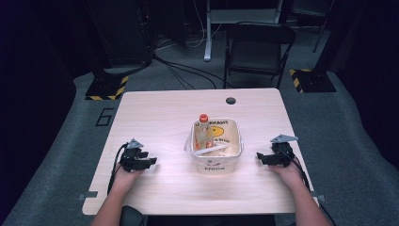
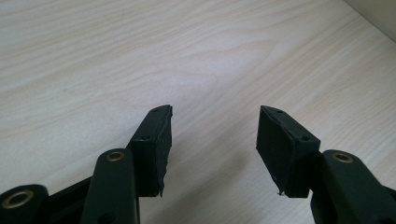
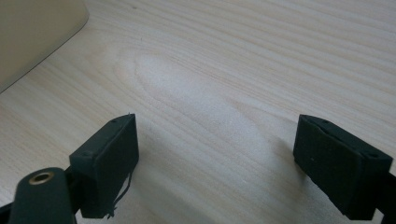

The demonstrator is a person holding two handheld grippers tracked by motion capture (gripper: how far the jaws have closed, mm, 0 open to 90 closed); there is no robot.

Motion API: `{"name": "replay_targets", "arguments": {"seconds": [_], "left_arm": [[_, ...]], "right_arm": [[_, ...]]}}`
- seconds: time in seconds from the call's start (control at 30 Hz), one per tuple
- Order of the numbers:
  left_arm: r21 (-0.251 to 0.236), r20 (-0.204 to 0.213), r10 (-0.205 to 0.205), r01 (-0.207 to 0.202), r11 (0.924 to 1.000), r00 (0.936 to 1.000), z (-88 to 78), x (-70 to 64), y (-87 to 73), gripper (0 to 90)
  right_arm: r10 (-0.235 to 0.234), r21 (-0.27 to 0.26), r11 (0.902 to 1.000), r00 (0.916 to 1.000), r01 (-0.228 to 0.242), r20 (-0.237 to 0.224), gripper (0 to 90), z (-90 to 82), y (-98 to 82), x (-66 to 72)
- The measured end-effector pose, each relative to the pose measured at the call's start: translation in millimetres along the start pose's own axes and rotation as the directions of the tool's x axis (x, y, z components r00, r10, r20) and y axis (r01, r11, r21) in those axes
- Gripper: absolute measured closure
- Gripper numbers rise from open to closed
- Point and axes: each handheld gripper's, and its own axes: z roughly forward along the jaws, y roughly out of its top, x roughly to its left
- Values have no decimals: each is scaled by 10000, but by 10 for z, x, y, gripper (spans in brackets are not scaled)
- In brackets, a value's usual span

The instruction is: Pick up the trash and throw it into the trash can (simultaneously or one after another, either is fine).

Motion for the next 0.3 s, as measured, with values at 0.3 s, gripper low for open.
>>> {"name": "replay_targets", "arguments": {"seconds": [0.3], "left_arm": [[-260,-401,-545,535,9982,9977,-21,131,-74,422]], "right_arm": [[-25,-3,10000,10000,25,10,134,0,0,0]]}}
